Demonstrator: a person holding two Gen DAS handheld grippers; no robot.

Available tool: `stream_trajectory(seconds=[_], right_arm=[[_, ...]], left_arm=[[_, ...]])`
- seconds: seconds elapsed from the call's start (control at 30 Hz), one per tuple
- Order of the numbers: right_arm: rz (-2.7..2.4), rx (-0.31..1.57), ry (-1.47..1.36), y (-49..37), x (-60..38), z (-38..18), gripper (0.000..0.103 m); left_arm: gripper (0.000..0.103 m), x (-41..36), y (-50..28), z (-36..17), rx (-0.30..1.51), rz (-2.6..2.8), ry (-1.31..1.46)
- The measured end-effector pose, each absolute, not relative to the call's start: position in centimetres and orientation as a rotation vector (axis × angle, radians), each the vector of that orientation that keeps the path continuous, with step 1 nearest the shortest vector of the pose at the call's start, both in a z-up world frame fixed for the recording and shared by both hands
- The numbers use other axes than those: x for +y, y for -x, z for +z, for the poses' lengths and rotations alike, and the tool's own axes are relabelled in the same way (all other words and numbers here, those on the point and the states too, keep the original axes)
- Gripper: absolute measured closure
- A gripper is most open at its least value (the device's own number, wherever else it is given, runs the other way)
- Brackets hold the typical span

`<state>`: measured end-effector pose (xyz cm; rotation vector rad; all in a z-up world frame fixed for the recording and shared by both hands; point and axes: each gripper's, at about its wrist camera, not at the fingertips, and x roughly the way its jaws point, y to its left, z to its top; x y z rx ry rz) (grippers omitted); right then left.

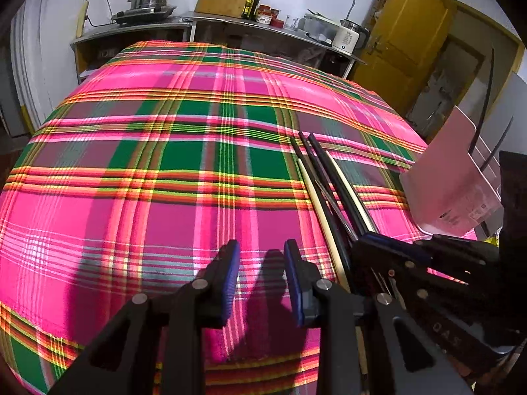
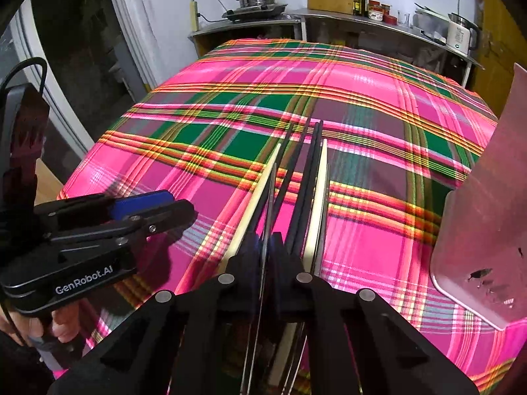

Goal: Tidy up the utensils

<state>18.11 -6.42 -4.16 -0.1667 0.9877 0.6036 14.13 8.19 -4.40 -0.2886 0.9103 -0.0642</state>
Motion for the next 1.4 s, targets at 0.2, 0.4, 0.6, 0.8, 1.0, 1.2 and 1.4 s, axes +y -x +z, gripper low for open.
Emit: stream_trajectory(seconds=[0.2, 0.4, 0.6, 0.8, 1.0, 1.2, 1.4], right_arm=[[0.570, 0.985, 0.114, -17.9, -8.1, -3.3, 0.097], [0.516, 0.975, 0.070, -17.8, -10.7, -2.5, 0.097], [0.481, 0.993, 0.047, -17.8, -12.4, -3.1, 0.097], [0.472, 0.994, 0.035, -17.7, -13.0, -3.2, 0.097], [0.475, 0.995, 0.025, -17.7, -13.4, -3.4, 0.097], [0.481, 1.002, 0.017, -17.7, -13.5, -3.7, 0.097], [0.481, 1.009, 0.012, -17.7, -13.6, -4.0, 0.097]], left_arm=[[0.074, 8.4, -14.9, -4.4, 0.914, -0.080, 0.318], [0.070, 7.0, -16.7, -4.4, 0.920, -0.097, 0.312], [0.061, 4.9, -18.8, -4.2, 0.913, -0.069, 0.220], [0.052, 3.8, -19.6, -4.2, 0.893, -0.032, 0.128], [0.054, 5.2, -18.4, -4.5, 0.885, 0.034, 0.096], [0.054, 5.9, -17.6, -4.4, 0.890, 0.030, 0.113], [0.053, 5.5, -19.0, -4.2, 0.905, -0.024, 0.154]])
